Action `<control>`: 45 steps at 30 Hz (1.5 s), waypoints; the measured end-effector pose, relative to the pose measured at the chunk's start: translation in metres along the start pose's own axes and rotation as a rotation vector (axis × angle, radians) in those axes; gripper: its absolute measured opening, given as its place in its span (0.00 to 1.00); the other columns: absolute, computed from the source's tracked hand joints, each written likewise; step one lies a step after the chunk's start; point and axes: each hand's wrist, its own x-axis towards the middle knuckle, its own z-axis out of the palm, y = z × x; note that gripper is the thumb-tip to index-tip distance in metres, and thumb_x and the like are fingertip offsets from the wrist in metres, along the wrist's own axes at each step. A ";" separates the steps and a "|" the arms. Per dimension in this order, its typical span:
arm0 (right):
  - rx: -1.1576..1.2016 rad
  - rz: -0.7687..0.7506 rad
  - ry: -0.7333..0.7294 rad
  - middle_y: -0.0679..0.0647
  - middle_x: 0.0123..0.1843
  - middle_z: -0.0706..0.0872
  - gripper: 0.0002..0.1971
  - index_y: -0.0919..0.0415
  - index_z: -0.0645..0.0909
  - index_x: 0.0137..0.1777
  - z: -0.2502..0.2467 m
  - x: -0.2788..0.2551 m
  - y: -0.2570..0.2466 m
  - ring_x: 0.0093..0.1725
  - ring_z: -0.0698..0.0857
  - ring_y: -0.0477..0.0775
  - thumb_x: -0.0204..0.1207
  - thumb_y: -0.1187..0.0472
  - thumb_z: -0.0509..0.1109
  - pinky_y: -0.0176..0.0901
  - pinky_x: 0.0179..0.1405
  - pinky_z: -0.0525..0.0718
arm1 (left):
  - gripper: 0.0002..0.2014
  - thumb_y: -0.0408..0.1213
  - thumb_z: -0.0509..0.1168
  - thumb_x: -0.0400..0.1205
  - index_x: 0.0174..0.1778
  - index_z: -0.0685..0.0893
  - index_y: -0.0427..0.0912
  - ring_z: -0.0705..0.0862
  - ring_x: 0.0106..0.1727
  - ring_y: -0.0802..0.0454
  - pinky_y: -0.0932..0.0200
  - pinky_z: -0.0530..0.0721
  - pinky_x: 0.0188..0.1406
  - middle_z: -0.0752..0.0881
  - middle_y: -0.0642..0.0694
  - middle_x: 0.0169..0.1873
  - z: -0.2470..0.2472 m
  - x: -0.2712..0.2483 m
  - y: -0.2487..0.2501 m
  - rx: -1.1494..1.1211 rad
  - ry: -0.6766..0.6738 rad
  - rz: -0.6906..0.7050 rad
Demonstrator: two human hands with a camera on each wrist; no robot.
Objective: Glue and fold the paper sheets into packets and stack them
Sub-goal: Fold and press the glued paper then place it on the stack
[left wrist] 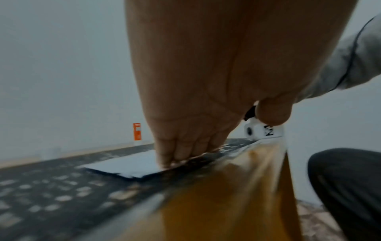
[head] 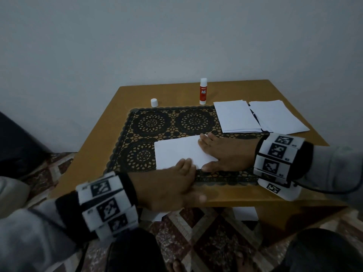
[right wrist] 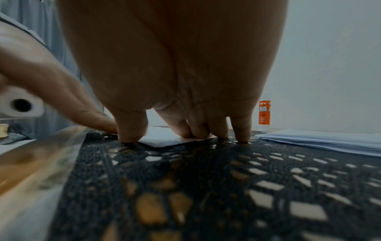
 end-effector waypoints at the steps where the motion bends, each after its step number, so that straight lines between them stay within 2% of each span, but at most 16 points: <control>1: 0.003 -0.001 0.002 0.58 0.85 0.31 0.43 0.63 0.33 0.84 0.000 0.000 0.000 0.84 0.34 0.56 0.83 0.37 0.49 0.50 0.84 0.45 | 0.44 0.66 0.40 0.80 0.82 0.34 0.38 0.35 0.83 0.48 0.50 0.43 0.83 0.33 0.41 0.81 -0.004 0.005 -0.008 -0.019 0.026 -0.026; 4: 0.018 0.002 0.006 0.58 0.85 0.31 0.41 0.63 0.33 0.84 0.000 -0.001 0.000 0.84 0.34 0.55 0.85 0.39 0.49 0.49 0.84 0.44 | 0.41 0.62 0.42 0.84 0.82 0.34 0.37 0.36 0.83 0.46 0.50 0.44 0.82 0.34 0.39 0.82 -0.018 0.020 -0.038 -0.038 0.094 -0.208; 6: 0.025 0.001 0.008 0.58 0.85 0.31 0.41 0.63 0.33 0.84 0.001 0.000 0.000 0.84 0.34 0.55 0.85 0.40 0.49 0.50 0.84 0.44 | 0.42 0.62 0.43 0.84 0.82 0.35 0.36 0.38 0.84 0.45 0.50 0.47 0.82 0.34 0.39 0.82 -0.020 0.025 -0.043 -0.013 0.102 -0.253; 10: 0.030 -0.001 0.019 0.59 0.85 0.32 0.41 0.64 0.34 0.84 0.002 0.001 0.001 0.84 0.34 0.56 0.85 0.40 0.50 0.49 0.83 0.44 | 0.41 0.62 0.48 0.83 0.84 0.38 0.44 0.45 0.84 0.51 0.57 0.47 0.80 0.37 0.47 0.83 -0.018 0.023 -0.020 -0.073 0.066 -0.026; 11: 0.028 -0.001 0.020 0.59 0.85 0.32 0.40 0.64 0.34 0.84 0.003 0.001 0.001 0.84 0.34 0.56 0.85 0.40 0.50 0.49 0.83 0.44 | 0.40 0.61 0.49 0.84 0.84 0.39 0.45 0.45 0.84 0.52 0.58 0.46 0.81 0.38 0.49 0.83 -0.020 0.023 -0.022 -0.110 0.075 -0.008; 16: 0.055 -0.005 0.016 0.56 0.85 0.31 0.40 0.62 0.34 0.84 0.002 0.000 0.002 0.84 0.34 0.54 0.85 0.40 0.50 0.49 0.84 0.44 | 0.39 0.58 0.44 0.86 0.83 0.35 0.40 0.37 0.83 0.51 0.54 0.45 0.82 0.33 0.44 0.82 -0.025 0.031 -0.059 -0.041 0.125 -0.203; 19: 0.101 -0.003 0.013 0.53 0.85 0.31 0.40 0.60 0.34 0.85 -0.001 -0.001 0.005 0.84 0.34 0.51 0.85 0.39 0.49 0.47 0.82 0.44 | 0.43 0.63 0.49 0.83 0.83 0.35 0.43 0.41 0.84 0.52 0.54 0.48 0.81 0.32 0.48 0.82 -0.022 0.023 -0.057 -0.006 0.069 -0.152; 22: 0.124 -0.003 0.011 0.52 0.86 0.34 0.41 0.59 0.36 0.85 -0.005 -0.003 0.004 0.85 0.37 0.50 0.83 0.37 0.49 0.46 0.82 0.44 | 0.41 0.60 0.53 0.83 0.84 0.39 0.48 0.44 0.84 0.56 0.57 0.48 0.82 0.36 0.53 0.82 -0.019 0.012 -0.061 -0.092 0.071 -0.074; 25: 0.101 0.018 0.008 0.55 0.86 0.35 0.43 0.61 0.37 0.85 -0.008 -0.003 -0.002 0.85 0.38 0.53 0.82 0.35 0.49 0.49 0.83 0.46 | 0.42 0.61 0.49 0.83 0.83 0.34 0.43 0.38 0.84 0.53 0.55 0.48 0.83 0.32 0.47 0.82 -0.010 0.012 -0.070 0.008 0.103 -0.152; 28: 0.049 0.015 0.027 0.62 0.85 0.34 0.46 0.65 0.36 0.84 -0.006 -0.007 -0.022 0.85 0.37 0.61 0.81 0.32 0.47 0.56 0.84 0.48 | 0.45 0.65 0.44 0.81 0.82 0.31 0.41 0.33 0.83 0.50 0.51 0.45 0.83 0.29 0.45 0.81 -0.007 0.013 -0.068 0.013 0.068 -0.186; 30: 0.016 -0.077 0.016 0.64 0.85 0.32 0.48 0.66 0.34 0.84 0.002 -0.014 -0.044 0.84 0.35 0.62 0.80 0.30 0.46 0.56 0.84 0.45 | 0.40 0.60 0.44 0.85 0.82 0.32 0.41 0.33 0.82 0.51 0.53 0.43 0.83 0.30 0.45 0.81 -0.010 0.012 -0.069 -0.046 0.060 -0.180; 33: -0.026 -0.204 -0.028 0.62 0.85 0.32 0.48 0.66 0.34 0.84 0.009 -0.023 -0.068 0.84 0.33 0.59 0.79 0.30 0.46 0.53 0.84 0.41 | 0.36 0.54 0.46 0.87 0.83 0.34 0.42 0.34 0.82 0.53 0.57 0.42 0.81 0.32 0.46 0.82 -0.012 0.012 -0.073 -0.086 0.073 -0.180; 36: 0.012 -0.201 -0.036 0.59 0.86 0.35 0.43 0.63 0.38 0.85 -0.005 -0.016 -0.054 0.85 0.37 0.57 0.82 0.34 0.46 0.53 0.84 0.45 | 0.35 0.52 0.48 0.88 0.83 0.34 0.43 0.35 0.83 0.54 0.56 0.43 0.81 0.32 0.47 0.82 -0.012 0.012 -0.074 -0.078 0.077 -0.178; 39: 0.053 -0.131 -0.021 0.57 0.87 0.37 0.43 0.62 0.40 0.85 -0.015 -0.011 -0.048 0.85 0.40 0.57 0.81 0.33 0.47 0.55 0.84 0.50 | 0.33 0.45 0.50 0.89 0.84 0.37 0.44 0.37 0.83 0.54 0.58 0.44 0.80 0.34 0.47 0.82 -0.014 0.011 -0.074 -0.094 0.093 -0.183; 42: 0.003 -0.215 -0.035 0.58 0.87 0.45 0.44 0.65 0.46 0.85 -0.011 -0.017 -0.070 0.85 0.48 0.59 0.81 0.33 0.49 0.59 0.82 0.58 | 0.35 0.43 0.52 0.88 0.84 0.38 0.43 0.38 0.83 0.54 0.60 0.45 0.80 0.35 0.46 0.83 -0.014 0.012 -0.074 -0.081 0.108 -0.186; 45: 0.006 -0.246 -0.015 0.59 0.87 0.46 0.43 0.65 0.47 0.85 -0.009 -0.018 -0.069 0.85 0.49 0.58 0.82 0.34 0.50 0.58 0.82 0.59 | 0.36 0.43 0.53 0.88 0.84 0.37 0.43 0.38 0.84 0.53 0.59 0.46 0.80 0.34 0.46 0.83 -0.013 0.013 -0.075 -0.066 0.115 -0.187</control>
